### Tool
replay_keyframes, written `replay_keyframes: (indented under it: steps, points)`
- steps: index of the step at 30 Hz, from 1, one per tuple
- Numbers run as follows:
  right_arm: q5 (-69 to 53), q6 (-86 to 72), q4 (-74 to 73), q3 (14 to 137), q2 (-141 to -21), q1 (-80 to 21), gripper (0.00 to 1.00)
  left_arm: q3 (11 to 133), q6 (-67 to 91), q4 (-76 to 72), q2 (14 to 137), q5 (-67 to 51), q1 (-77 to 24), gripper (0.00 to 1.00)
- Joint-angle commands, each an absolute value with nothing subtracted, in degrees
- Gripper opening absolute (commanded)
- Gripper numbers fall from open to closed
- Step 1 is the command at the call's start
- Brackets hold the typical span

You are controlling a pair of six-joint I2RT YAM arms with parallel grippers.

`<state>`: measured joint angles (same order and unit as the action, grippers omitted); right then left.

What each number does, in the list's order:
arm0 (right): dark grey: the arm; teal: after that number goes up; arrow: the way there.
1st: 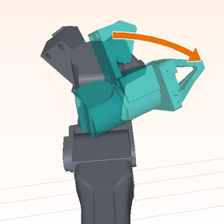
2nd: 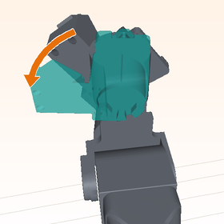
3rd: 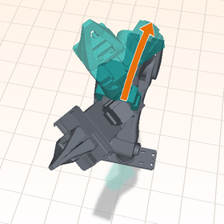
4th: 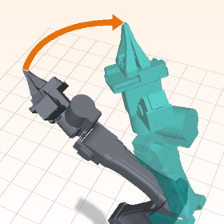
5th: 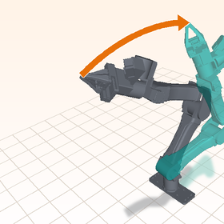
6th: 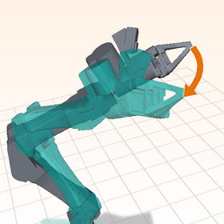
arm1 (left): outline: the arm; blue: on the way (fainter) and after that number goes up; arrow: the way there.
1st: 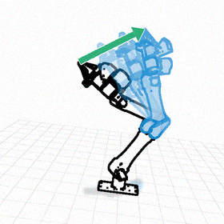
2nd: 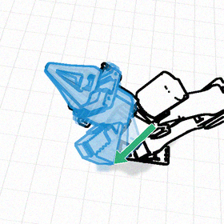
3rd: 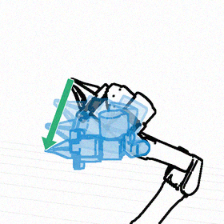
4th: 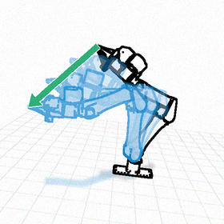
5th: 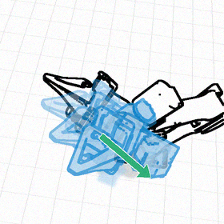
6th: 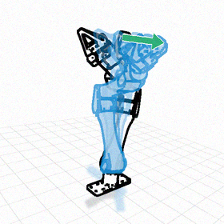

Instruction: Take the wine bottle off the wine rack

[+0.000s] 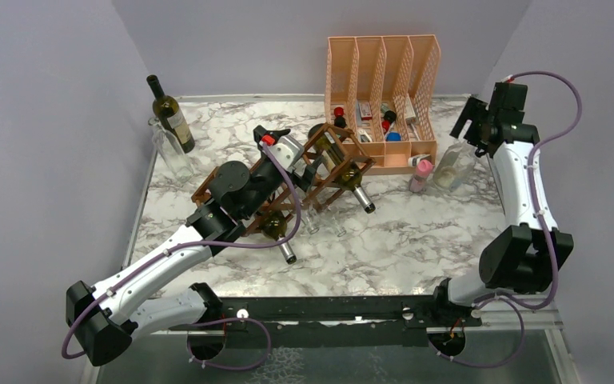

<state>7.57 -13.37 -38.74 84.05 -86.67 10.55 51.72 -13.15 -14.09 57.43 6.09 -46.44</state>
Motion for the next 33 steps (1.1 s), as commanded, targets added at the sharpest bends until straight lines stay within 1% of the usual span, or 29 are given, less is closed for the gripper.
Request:
replay_keyframes:
  steps: [1, 4, 7, 13, 15, 17, 20, 25, 29, 33]
  points:
    - [5.9, -12.4, -40.7, 86.3, -82.6, 10.6, 0.89, 51.3, -13.4, -15.8, 56.7, 7.3, -46.1, 0.99]
    - [4.6, -12.3, -43.1, 87.4, -80.5, 10.6, 0.89, 51.5, -13.7, -15.5, 57.1, 7.2, -46.1, 0.99]
    - [-2.9, -11.9, -44.5, 87.0, -77.4, 10.6, 0.89, 52.7, -13.1, -14.3, 58.8, 6.0, -45.9, 0.99]
    - [-16.7, -12.4, -51.5, 87.6, -76.3, 10.5, 0.89, 55.3, -6.6, -12.3, 60.9, 0.9, -41.7, 0.99]
    - [-21.9, -11.7, -52.6, 86.8, -75.5, 10.3, 0.93, 56.3, -5.0, -11.2, 61.7, 0.0, -40.1, 0.99]
    - [-24.1, -12.4, -53.5, 86.4, -74.7, 9.0, 0.95, 57.0, -4.2, -10.7, 62.2, 0.0, -39.1, 0.99]
    - [-28.6, -13.9, -53.2, 84.8, -73.6, 5.1, 0.96, 56.6, -3.9, -10.6, 62.5, 1.9, -38.4, 0.99]
    - [-27.5, -18.4, -49.1, 79.1, -72.0, -6.0, 0.99, 56.3, -2.7, -10.2, 63.6, 8.2, -38.3, 0.99]
    - [-31.3, -21.9, -43.4, 71.2, -70.0, -7.5, 1.0, 56.8, -1.8, -8.8, 65.1, 13.4, -38.3, 0.98]
    - [-34.7, -20.7, -37.2, 64.8, -68.3, -7.5, 1.0, 57.4, -1.1, -7.4, 67.2, 16.7, -38.3, 0.98]
